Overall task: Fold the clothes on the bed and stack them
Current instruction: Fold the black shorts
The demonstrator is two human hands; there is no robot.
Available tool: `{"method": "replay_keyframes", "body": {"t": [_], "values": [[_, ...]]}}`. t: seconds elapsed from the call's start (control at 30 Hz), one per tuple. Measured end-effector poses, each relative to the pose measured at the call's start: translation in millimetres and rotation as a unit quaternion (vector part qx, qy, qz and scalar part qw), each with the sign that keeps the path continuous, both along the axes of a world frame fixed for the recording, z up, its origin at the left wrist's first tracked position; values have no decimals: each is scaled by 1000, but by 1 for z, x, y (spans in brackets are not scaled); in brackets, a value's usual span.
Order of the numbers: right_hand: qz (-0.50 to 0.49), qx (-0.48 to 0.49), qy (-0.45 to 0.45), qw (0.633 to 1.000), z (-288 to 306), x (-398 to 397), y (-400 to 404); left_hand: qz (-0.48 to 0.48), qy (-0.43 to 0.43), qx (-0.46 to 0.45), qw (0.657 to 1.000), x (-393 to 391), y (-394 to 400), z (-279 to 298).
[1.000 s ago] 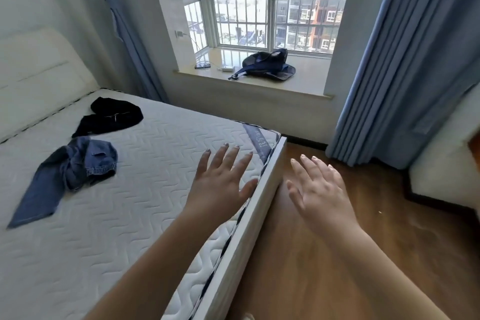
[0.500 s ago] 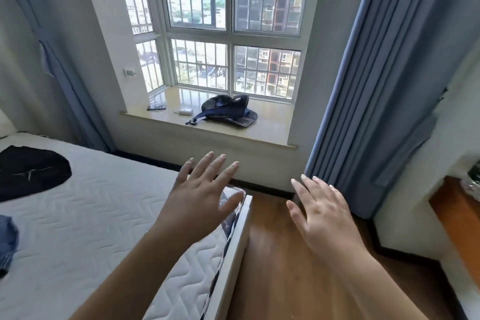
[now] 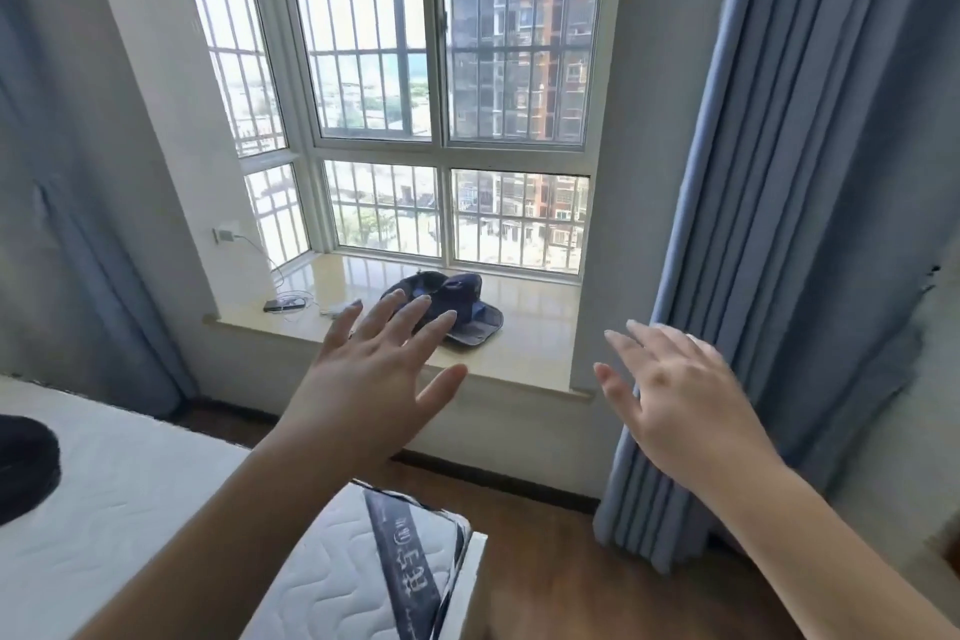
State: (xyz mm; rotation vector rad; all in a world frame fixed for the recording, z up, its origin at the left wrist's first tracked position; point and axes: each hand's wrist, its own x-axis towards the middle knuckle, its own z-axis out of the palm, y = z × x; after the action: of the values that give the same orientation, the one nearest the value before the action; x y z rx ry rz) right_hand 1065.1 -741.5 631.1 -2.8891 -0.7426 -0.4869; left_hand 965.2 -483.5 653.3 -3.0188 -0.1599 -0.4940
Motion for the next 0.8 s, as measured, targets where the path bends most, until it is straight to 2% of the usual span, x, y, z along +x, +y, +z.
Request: {"method": "replay_keyframes", "body": {"t": [0.2,0.43,0.63,0.8], "values": [[32,-3,23,999,9,105,7,41,-10,4,999,93,-19,11],[74,0,48,996,-9,194,39,83,-6,-10,996,161,-18,-5],[128,1,57,990,-29,261,91,123,-7,-14,992,220,34,-26],[151,-19,36,988,-23,321,139,166,-12,-20,986,262,95,-34]]}}
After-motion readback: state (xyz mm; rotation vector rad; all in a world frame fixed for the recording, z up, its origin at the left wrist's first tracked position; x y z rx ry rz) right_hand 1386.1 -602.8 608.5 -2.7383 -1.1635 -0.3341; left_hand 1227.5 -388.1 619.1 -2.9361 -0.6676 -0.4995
